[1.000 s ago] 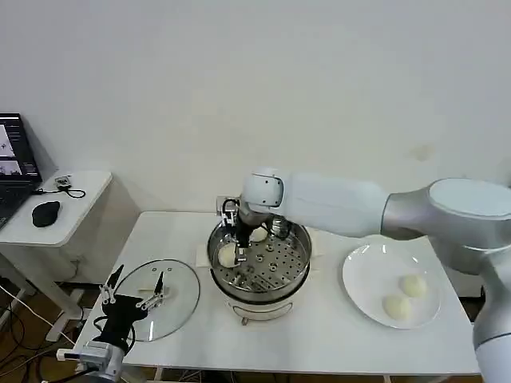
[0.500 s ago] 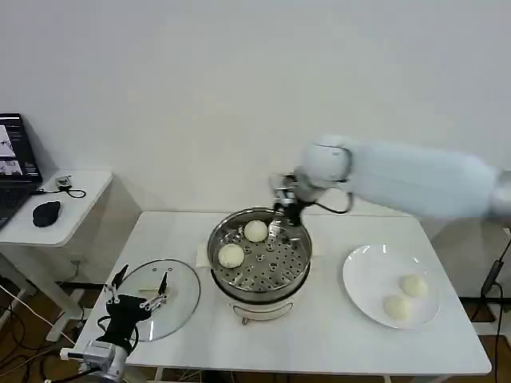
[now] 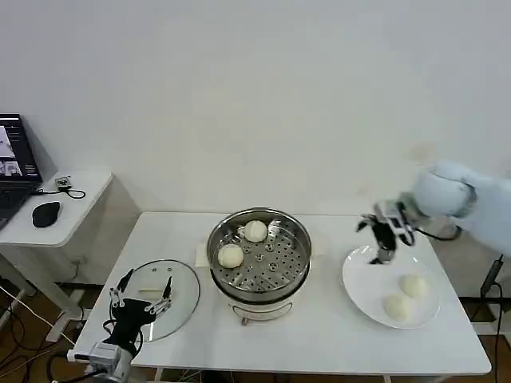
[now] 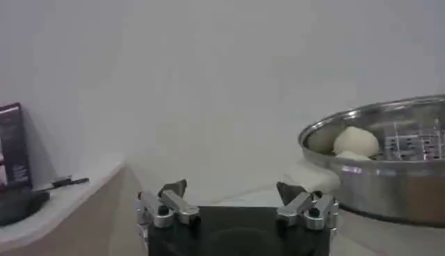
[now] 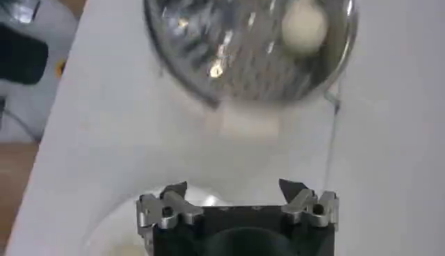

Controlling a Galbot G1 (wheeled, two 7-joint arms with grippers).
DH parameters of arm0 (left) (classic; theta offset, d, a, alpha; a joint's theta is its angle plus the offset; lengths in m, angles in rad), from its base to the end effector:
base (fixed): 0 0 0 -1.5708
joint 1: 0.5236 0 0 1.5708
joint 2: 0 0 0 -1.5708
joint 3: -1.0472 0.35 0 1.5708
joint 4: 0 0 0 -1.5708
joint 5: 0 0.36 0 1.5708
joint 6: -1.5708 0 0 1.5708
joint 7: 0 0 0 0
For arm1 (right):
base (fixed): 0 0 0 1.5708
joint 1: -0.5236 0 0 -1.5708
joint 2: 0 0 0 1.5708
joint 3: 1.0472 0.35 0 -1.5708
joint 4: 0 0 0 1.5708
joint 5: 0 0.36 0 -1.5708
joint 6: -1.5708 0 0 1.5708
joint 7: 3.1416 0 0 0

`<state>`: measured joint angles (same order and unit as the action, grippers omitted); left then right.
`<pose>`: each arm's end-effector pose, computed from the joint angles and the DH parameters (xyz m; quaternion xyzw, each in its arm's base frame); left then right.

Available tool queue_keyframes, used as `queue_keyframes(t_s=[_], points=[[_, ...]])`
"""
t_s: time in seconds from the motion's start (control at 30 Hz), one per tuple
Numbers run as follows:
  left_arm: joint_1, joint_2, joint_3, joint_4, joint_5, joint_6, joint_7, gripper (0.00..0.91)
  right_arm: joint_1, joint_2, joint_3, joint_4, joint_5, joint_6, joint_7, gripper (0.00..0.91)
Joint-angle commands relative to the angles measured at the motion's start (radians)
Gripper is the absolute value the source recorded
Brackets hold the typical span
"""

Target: Take steamed baozi put them in steamer then cover it.

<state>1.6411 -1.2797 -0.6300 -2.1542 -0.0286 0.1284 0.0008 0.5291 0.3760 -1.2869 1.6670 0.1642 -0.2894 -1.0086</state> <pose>0.1714 0.0741 -0.2800 -0.0283 -0.9882 -0.1376 0.0616 0.4401 -0.1656 -0.0827 0.4889 -0.5601 0.5633 0.3604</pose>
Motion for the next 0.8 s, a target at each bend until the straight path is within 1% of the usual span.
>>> queue_keyframes(t_s=[0.03, 0.1, 0.23, 0.37, 0.57, 0.8], points=[[0.002, -0.001, 0.002, 0.004, 0.003, 0.000, 0.000, 0.907, -0.524, -0.214, 0.402, 0.004, -0.194, 0.075, -0.015, 0.907], [0.004, -0.001, 0.002, 0.009, 0.004, -0.001, 0.000, 0.907, -0.665, -0.202, 0.507, -0.027, -0.222, 0.087, -0.009, 0.907], [0.005, 0.001, 0.002, 0.017, 0.009, -0.001, -0.001, 0.907, -0.769, -0.157, 0.599, -0.088, -0.246, 0.099, -0.011, 0.907], [0.009, 0.002, -0.001, 0.019, 0.012, -0.001, -0.001, 0.907, -0.800, -0.103, 0.627, -0.129, -0.251, 0.100, -0.017, 0.907], [0.011, -0.003, -0.002, 0.025, 0.017, -0.001, -0.001, 0.907, -0.818, -0.036, 0.626, -0.186, -0.265, 0.098, -0.011, 0.907], [0.010, -0.006, -0.002, 0.029, 0.022, -0.001, -0.002, 0.907, -0.825, 0.013, 0.634, -0.224, -0.275, 0.092, 0.002, 0.907]])
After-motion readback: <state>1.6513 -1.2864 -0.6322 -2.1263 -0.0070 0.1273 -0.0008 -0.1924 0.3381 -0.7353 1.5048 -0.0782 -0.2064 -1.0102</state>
